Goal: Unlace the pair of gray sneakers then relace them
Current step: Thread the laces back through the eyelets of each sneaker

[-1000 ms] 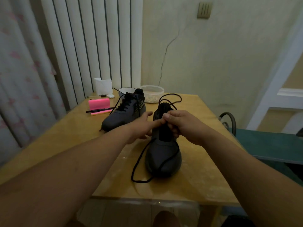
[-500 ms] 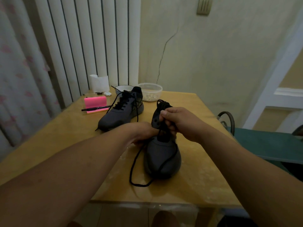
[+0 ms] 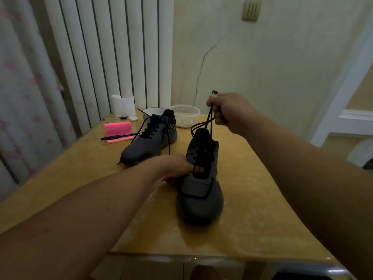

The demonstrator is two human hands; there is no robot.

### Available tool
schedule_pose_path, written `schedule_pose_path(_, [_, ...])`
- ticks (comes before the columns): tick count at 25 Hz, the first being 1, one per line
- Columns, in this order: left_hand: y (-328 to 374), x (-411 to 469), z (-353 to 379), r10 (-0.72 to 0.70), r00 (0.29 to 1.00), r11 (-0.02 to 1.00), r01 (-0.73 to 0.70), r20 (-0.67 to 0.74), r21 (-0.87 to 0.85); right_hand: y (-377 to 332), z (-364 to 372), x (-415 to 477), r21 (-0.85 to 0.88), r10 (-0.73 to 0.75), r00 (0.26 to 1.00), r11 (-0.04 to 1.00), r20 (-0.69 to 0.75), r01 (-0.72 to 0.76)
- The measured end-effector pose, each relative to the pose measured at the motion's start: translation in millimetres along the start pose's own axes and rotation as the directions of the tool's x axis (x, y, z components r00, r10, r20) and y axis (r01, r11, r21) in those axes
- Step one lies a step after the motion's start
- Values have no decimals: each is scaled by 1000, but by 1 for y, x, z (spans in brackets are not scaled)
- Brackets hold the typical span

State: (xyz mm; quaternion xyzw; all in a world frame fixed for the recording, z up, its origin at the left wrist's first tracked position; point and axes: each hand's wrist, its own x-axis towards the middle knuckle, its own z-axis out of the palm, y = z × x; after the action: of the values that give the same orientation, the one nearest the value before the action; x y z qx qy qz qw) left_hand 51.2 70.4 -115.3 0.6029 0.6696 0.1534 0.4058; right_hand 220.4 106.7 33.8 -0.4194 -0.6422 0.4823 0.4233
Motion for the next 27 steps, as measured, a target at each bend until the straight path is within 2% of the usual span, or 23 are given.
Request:
schedule_pose_path(4, [0,-1,2,-1,1000,1000,1,-18,12,-13,-2,17,69,-4,997,998,-77,9])
schedule_pose_path(10, [6,-12,2,14,999,999,-12,-51,42,-35,-7,35,31,-17,986,999,-168,23])
schedule_pose_path(14, [11,-17,3,-5,999,998,7,-42,59,-37,-5,34,29,-20,995,999,-99,23])
schedule_pose_path(18, [13,-35,-2,-43,999,995,41,-16,-95,-40,-8,24,-31,-13,1000,999,-7,12])
schedule_pose_path(19, [12,-39,-1,-29,998,990,22,-54,-139,-41,-10,22,-38,-11,1000,999,3,11])
schedule_pose_path(20, [12,-41,1,13,988,981,-42,-152,-189,-40,-12,21,-41,-6,1000,999,9,7])
schedule_pose_path(21, [10,-42,5,71,950,962,-146,-304,-230,-37,-12,19,-43,1,1000,999,14,0])
schedule_pose_path(23, [9,-43,11,158,785,902,-361,-599,-235,-31,-10,14,-57,19,1000,998,24,-17])
schedule_pose_path(24, [10,-47,13,198,701,885,-428,-685,-183,-28,-8,11,-70,25,999,997,31,-23])
schedule_pose_path(26, [14,-56,14,315,600,886,-463,-735,2,-24,-7,1,-91,20,998,996,57,-15])
schedule_pose_path(27, [15,-59,14,380,593,882,-462,-710,86,-23,-8,-4,-97,6,997,995,78,2])
